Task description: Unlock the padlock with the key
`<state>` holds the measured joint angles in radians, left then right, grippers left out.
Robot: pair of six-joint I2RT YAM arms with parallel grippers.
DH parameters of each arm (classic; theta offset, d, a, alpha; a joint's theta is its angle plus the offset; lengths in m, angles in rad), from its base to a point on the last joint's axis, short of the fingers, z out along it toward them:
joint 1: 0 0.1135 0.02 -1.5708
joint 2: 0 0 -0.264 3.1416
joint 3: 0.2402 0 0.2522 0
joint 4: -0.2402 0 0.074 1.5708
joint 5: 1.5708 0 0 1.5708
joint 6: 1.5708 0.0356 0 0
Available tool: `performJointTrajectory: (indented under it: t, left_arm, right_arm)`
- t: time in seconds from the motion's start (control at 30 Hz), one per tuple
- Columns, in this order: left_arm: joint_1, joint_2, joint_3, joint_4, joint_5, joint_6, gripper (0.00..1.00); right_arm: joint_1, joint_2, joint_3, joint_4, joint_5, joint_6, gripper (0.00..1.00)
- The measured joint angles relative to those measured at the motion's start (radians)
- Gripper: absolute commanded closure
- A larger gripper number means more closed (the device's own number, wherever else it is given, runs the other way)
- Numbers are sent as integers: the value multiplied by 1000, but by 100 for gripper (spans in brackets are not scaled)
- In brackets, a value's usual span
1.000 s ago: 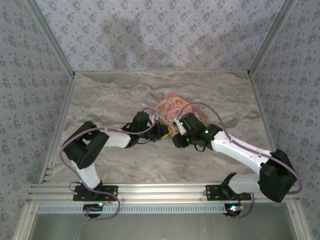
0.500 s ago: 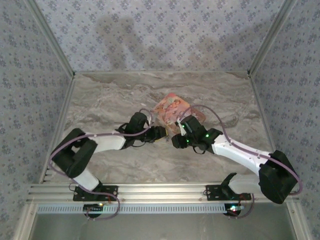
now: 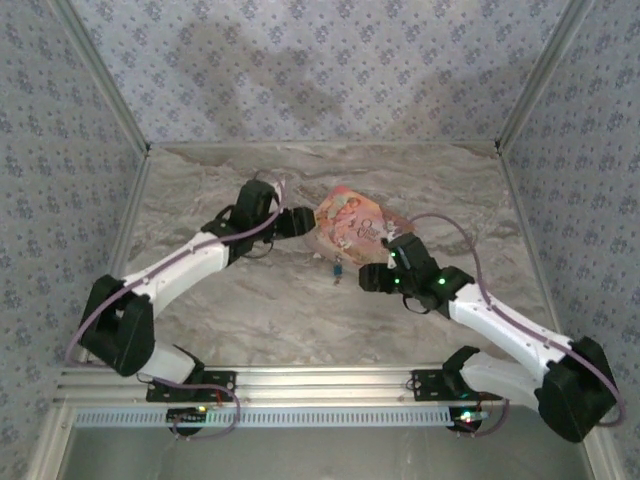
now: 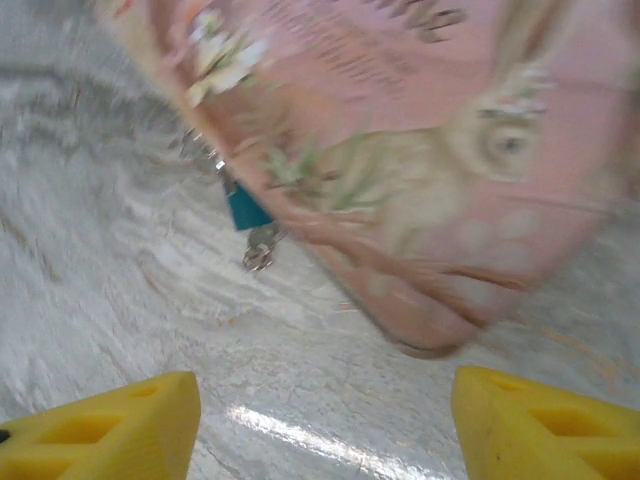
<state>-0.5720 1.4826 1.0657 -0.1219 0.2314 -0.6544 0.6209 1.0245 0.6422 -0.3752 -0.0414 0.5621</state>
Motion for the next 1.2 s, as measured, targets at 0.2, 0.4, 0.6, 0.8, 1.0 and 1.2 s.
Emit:
performJointTrajectory:
  t: [0.2, 0.4, 0.6, 0.8, 1.0, 1.2]
  left_arm:
    - [39, 264, 279, -76, -9, 85, 42]
    - [41, 475, 413, -153, 11, 120, 43]
    - [40, 470, 346, -119, 42, 98, 43]
    - [19, 347, 157, -42, 48, 50, 44]
    - [14, 231, -13, 48, 32, -7, 44]
    - [-3, 163, -102, 90, -1, -47, 43]
  right_arm:
    - [-150, -82, -42, -11, -12, 79, 25]
    - [-287, -21, -49, 19, -75, 93, 25]
    - [-357, 174, 4, 90, -146, 92, 26]
    - [-358, 363, 150, 150, -195, 66, 28]
    - [-356, 512, 284, 156, -193, 21, 29]
    - [-340, 600, 383, 136, -167, -41, 29]
